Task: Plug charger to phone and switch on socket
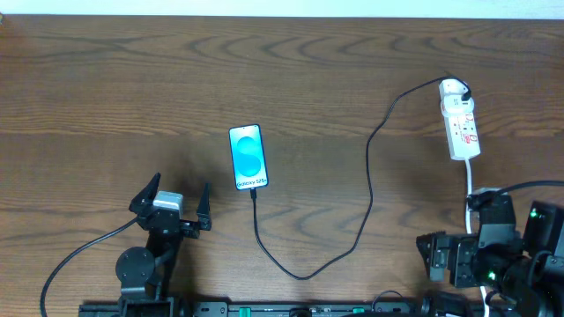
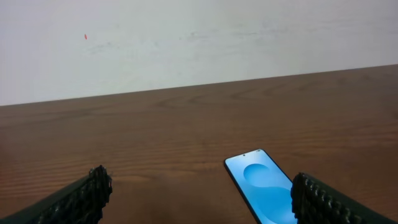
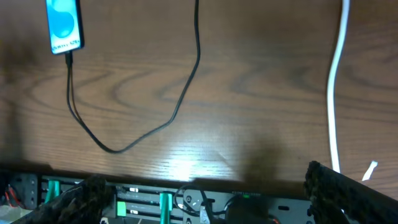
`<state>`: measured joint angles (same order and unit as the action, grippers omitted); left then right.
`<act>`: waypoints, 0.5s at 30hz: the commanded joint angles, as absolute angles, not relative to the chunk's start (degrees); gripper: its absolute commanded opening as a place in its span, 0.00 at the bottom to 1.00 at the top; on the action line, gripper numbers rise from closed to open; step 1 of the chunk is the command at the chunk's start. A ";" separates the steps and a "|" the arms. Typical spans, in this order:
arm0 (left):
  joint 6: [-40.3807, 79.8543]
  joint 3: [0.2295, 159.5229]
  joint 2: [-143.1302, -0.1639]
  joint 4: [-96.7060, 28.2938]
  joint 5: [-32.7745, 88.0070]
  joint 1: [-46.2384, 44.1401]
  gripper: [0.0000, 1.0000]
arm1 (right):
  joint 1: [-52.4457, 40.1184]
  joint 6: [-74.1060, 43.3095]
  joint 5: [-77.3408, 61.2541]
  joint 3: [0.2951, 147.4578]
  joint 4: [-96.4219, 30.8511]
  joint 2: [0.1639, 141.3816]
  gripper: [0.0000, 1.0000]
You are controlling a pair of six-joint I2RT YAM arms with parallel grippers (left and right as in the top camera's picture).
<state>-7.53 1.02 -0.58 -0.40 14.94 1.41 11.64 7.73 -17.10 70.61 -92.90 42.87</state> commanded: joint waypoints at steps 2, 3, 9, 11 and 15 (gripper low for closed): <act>-7.68 0.27 -0.23 -2.76 16.64 1.69 0.94 | 11.27 5.96 -17.52 67.75 -90.80 40.01 0.99; -7.68 0.27 -0.23 -2.76 16.64 1.69 0.94 | 11.27 5.76 -17.50 66.81 -88.16 38.96 0.99; -7.68 0.27 -0.23 -2.74 16.64 1.69 0.94 | 11.31 4.32 -17.52 63.66 -80.34 35.88 0.99; -7.68 0.27 -0.23 -2.76 16.64 1.69 0.94 | 11.31 4.32 -17.54 62.04 -72.95 34.92 0.99; -7.68 0.27 -0.23 -2.76 16.64 1.69 0.94 | 11.31 4.36 -17.96 59.18 -62.81 33.65 0.99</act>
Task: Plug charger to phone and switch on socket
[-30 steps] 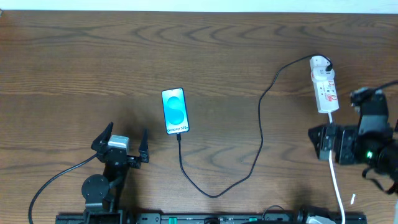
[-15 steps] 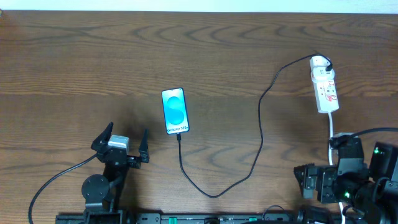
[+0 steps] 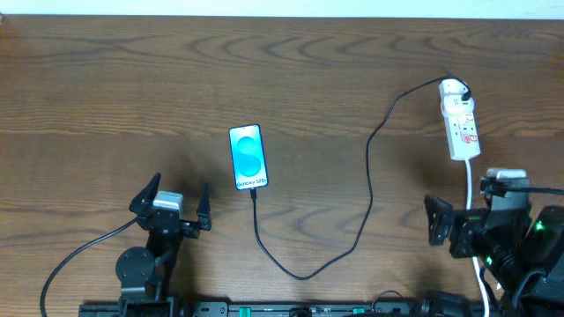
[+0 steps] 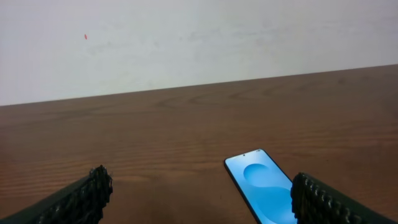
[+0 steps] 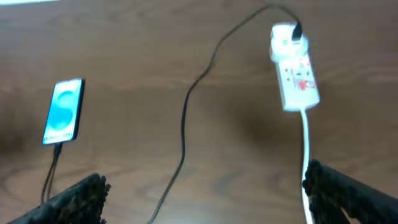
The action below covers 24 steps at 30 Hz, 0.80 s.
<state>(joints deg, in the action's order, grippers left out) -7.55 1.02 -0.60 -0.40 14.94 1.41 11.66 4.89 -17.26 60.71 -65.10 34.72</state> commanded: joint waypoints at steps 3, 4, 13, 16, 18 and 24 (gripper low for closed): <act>-7.68 0.27 -0.23 -2.74 16.64 1.69 0.94 | 11.31 8.43 -17.93 56.64 -56.77 32.88 0.99; -7.68 0.27 -0.23 -2.74 16.64 1.69 0.94 | 11.31 10.28 -17.96 55.42 -54.35 32.58 0.99; -7.68 0.27 -0.23 -2.76 16.64 1.69 0.94 | 11.31 13.82 -18.83 42.50 -34.33 28.71 0.99; -7.68 0.27 -0.23 -2.74 16.64 1.69 0.94 | 11.31 13.80 -19.03 37.93 -29.56 26.37 0.99; -7.68 0.27 -0.23 -2.74 16.64 1.69 0.94 | 11.31 13.82 -19.05 35.46 -27.75 24.95 0.99; -7.68 0.27 -0.23 -2.76 16.64 1.69 0.94 | 11.29 14.46 -19.03 28.12 -22.13 20.62 0.99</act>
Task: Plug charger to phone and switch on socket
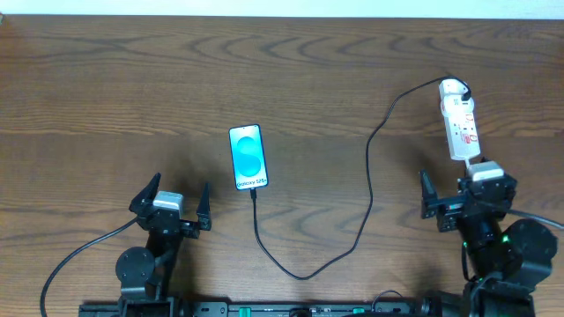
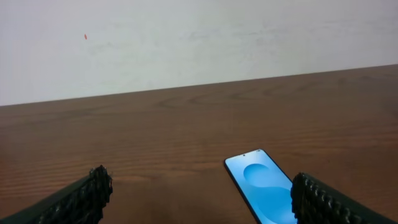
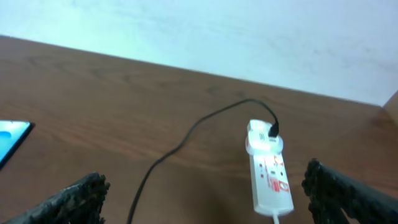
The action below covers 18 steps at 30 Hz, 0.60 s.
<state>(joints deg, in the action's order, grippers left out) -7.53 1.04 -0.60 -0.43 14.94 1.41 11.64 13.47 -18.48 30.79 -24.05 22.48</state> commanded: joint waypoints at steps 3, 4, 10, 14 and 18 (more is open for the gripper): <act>-7.68 0.27 -0.23 -2.76 16.64 1.69 0.94 | 11.25 14.46 -19.00 24.95 -18.63 18.48 0.99; -7.68 0.27 -0.23 -2.76 16.64 1.69 0.94 | 11.20 15.51 -19.00 22.06 -15.49 16.73 0.99; -7.68 0.27 -0.23 -2.76 16.64 1.69 0.94 | 11.14 15.51 -18.98 15.90 -9.98 12.69 0.99; -7.68 0.27 -0.23 -2.74 16.64 1.69 0.94 | 11.14 15.49 -18.98 13.39 -9.63 10.17 0.99; -7.68 0.27 -0.23 -2.76 16.64 1.69 0.94 | 11.14 15.46 -19.00 10.83 -9.61 7.11 0.99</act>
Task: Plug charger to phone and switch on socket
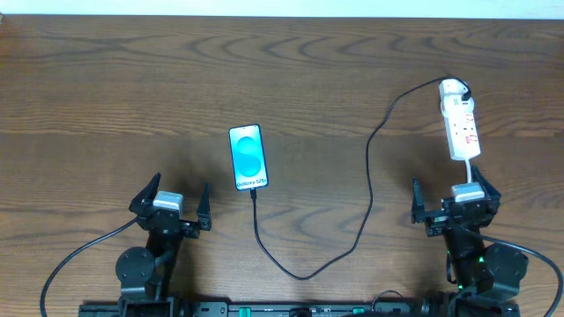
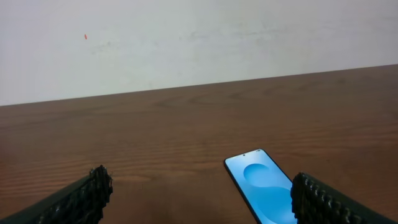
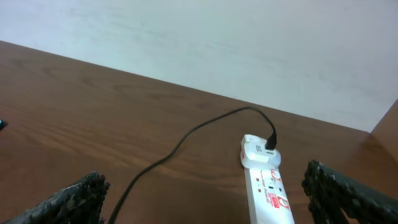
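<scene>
A phone [image 1: 248, 157] with a lit blue screen lies on the wooden table, also in the left wrist view [image 2: 264, 185]. A black charger cable [image 1: 368, 185] runs from the phone's near end in a loop to a white socket strip [image 1: 460, 119] at the right, where its plug sits in the far end [image 3: 270, 142]. My left gripper [image 1: 171, 202] rests open near the front edge, left of the phone. My right gripper [image 1: 449, 204] stands open just in front of the strip, facing it, nothing between its fingers.
The strip's white lead [image 1: 472, 176] runs toward the front edge by the right arm. A pale wall [image 3: 249, 43] rises behind the table's far edge. A dark rail [image 1: 282, 308] lines the front edge.
My right gripper has drawn a little nearer the front edge and lower, still open and facing the socket strip. The left arm, phone and cable have not moved.
My right arm was low at the front right corner, its camera looking down at the table and rail. It then stood turned toward the phone and strip, then pointed at the strip from close by, and now sits centred before it. The left gripper stayed open throughout.
</scene>
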`<state>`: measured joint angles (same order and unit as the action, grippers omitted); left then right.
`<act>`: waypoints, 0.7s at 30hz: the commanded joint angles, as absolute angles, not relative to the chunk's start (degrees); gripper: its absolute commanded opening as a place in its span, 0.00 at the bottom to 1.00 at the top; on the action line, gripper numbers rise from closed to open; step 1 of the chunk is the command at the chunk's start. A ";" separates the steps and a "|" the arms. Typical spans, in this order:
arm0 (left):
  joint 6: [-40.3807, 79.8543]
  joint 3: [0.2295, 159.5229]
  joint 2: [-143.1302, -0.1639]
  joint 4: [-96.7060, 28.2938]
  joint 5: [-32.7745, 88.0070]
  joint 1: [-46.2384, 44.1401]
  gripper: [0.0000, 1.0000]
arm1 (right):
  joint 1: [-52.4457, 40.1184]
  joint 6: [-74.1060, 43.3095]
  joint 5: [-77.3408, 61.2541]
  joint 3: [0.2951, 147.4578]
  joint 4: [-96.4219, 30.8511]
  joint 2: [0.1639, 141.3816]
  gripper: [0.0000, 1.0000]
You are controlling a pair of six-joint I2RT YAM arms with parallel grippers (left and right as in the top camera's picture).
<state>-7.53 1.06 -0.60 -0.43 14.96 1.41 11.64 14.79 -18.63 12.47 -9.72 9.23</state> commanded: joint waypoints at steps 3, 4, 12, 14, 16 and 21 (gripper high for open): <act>-7.68 0.27 -0.23 -2.76 16.64 1.69 0.94 | 11.14 15.44 -18.72 8.69 -8.93 4.89 0.99; -7.68 0.27 -0.23 -2.76 16.64 1.69 0.94 | 11.14 15.33 -18.50 7.94 -8.10 4.38 0.99; -7.68 0.27 -0.23 -2.74 16.64 1.69 0.94 | 9.30 9.82 -12.16 2.07 -0.64 1.74 0.99; -7.68 0.27 -0.23 -2.74 16.64 1.69 0.94 | 7.86 9.58 -9.61 1.26 1.04 1.74 0.99; -7.68 0.27 -0.23 -2.74 16.64 1.69 0.94 | 6.42 8.56 -6.46 0.54 2.33 1.74 0.99; -7.68 0.27 -0.23 -2.76 16.64 1.69 0.94 | 3.07 7.40 -0.32 0.27 2.59 1.72 0.99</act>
<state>-7.53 1.06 -0.58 -0.43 14.96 1.41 4.99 9.32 -6.22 0.62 2.44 2.28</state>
